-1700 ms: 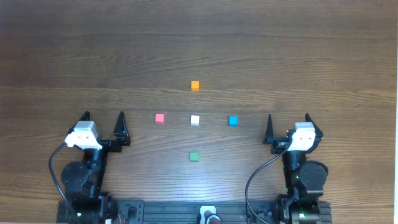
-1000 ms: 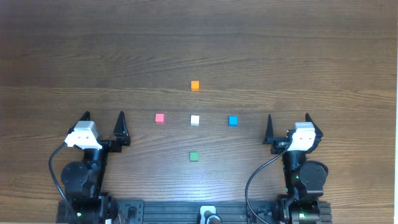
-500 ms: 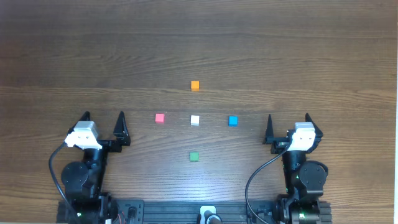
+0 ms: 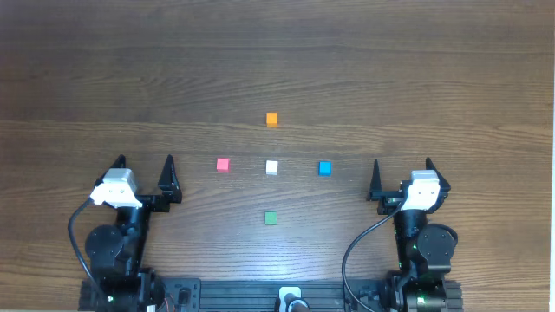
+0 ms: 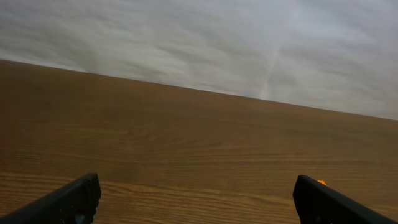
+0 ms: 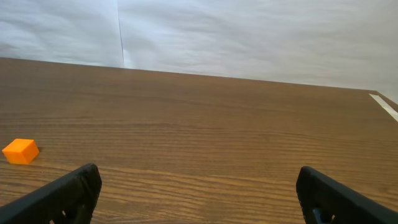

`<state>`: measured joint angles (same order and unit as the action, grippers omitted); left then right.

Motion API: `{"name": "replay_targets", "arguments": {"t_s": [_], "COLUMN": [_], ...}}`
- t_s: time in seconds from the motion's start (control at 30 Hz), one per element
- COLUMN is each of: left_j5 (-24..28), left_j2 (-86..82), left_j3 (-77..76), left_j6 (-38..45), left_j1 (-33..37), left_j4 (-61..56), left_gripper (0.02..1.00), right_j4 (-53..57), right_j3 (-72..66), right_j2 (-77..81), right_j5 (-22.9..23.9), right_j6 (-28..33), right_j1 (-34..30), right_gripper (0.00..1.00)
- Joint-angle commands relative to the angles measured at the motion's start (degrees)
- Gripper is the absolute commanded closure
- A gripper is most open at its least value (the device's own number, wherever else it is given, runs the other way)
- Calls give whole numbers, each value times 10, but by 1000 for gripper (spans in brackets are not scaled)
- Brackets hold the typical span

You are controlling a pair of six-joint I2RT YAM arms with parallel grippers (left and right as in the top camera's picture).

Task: Stack Cubes

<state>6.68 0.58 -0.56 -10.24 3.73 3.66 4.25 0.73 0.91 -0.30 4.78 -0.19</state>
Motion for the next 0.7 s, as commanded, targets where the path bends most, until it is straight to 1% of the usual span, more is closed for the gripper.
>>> {"name": "replay_targets", "arguments": {"t_s": [0.03, 0.3, 0.43, 0.53, 0.63, 0.7], "left_j5": [3, 8, 19, 23, 63, 79], "left_j2": [0, 0, 10, 63, 162, 238], "left_j3": [2, 2, 1, -36, -113, -177], "left_j6": [9, 8, -13, -38, -42, -54], "left_j1": [3, 2, -9, -30, -54, -73], "left_j4": [2, 2, -13, -17, -1, 31], "left_gripper": [18, 20, 23, 20, 20, 23], "right_j4": [0, 0, 0, 0, 0, -1], "right_j3": [-4, -4, -4, -4, -4, -4], "right_j2": [-6, -6, -6, -6, -6, -6], "right_j5": [3, 3, 3, 3, 3, 3], "right_j6": [0, 0, 0, 0, 0, 0], "right_j1": [-3, -3, -3, -3, -3, -3], "right_gripper": [9, 9, 9, 7, 7, 7]}}
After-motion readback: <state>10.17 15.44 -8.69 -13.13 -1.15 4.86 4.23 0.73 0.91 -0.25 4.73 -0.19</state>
